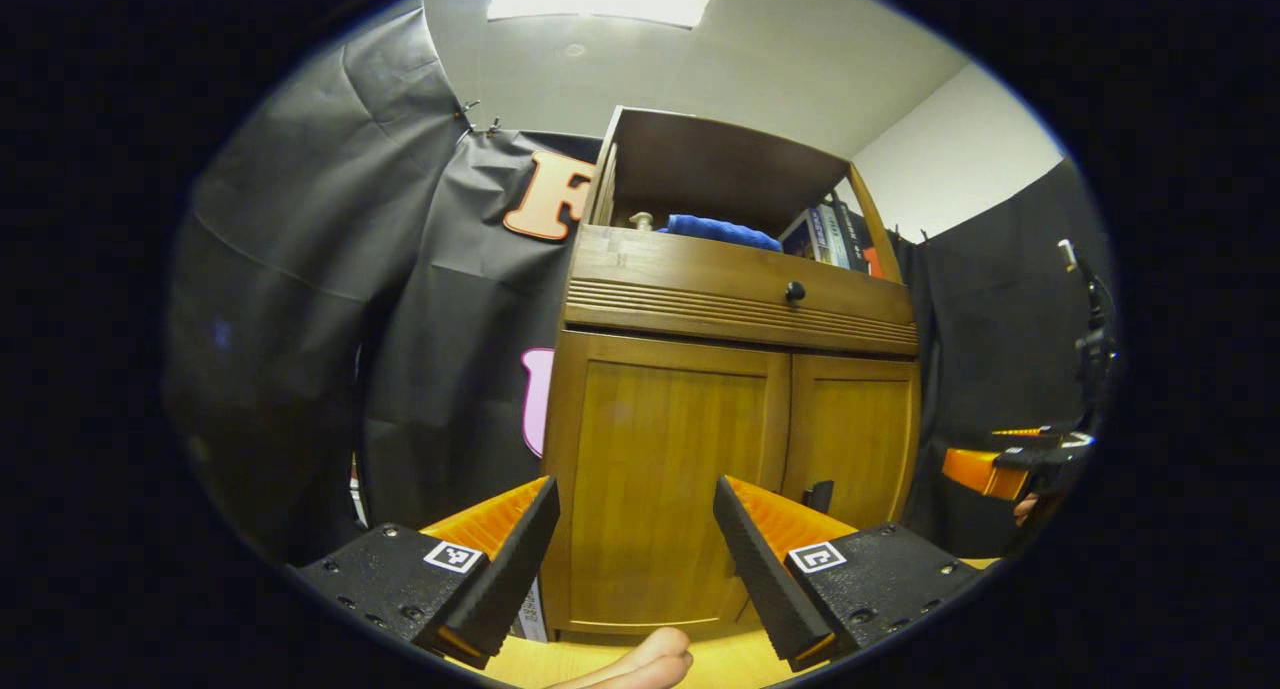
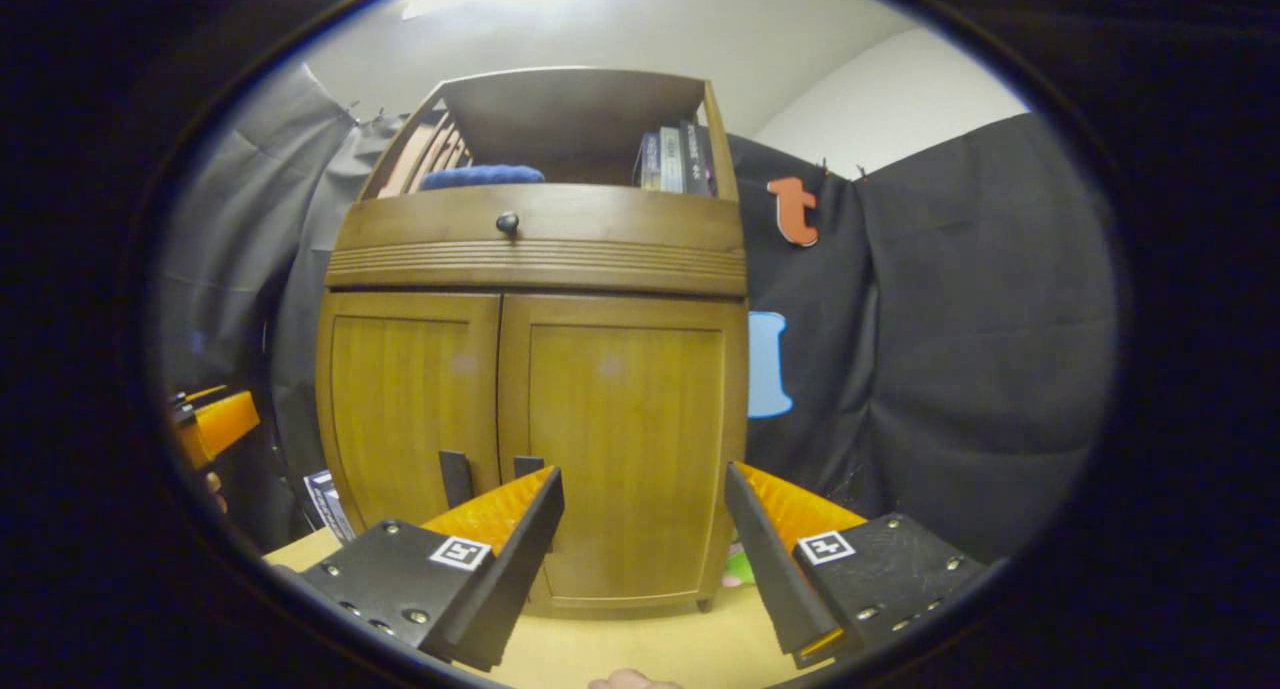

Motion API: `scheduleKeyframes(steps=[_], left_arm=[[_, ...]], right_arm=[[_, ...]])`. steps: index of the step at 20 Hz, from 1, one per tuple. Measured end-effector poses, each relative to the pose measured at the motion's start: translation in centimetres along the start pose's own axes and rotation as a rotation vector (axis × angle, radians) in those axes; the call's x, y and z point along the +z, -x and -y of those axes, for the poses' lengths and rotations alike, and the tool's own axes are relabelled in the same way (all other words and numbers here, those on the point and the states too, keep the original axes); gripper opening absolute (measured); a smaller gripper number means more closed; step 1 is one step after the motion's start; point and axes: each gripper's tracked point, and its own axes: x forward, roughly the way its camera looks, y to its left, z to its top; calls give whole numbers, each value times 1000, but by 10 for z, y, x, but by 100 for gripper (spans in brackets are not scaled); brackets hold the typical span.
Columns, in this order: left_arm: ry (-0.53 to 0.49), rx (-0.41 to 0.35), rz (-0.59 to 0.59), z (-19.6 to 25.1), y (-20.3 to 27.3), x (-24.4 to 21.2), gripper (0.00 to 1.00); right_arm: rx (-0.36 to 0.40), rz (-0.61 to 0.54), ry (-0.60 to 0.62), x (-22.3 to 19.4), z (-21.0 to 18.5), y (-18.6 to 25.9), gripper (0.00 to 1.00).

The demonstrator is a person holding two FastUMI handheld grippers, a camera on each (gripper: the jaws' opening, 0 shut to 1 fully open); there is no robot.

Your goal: Open the right door of the double-door shoe cabinet with the right hand, and open the left door with the left hand.

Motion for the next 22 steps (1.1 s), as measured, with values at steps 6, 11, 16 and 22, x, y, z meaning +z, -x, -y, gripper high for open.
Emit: scheduleKeyframes(steps=[6,11,16,22], left_arm=[[13,45,-60,-16,-13,-16,92],[-28,83,-120,-30,-24,-34,92],[-11,76,-135,-32,-28,-36,92],[22,69,-117,-29,-22,-28,92]], right_arm=[[79,-67,12,-48,-51,-72,96],[141,-129,-47,-79,-87,-115,96],[224,-176,-111,-92,-106,-136,48],[287,-170,-95,-87,-105,-128,24]])
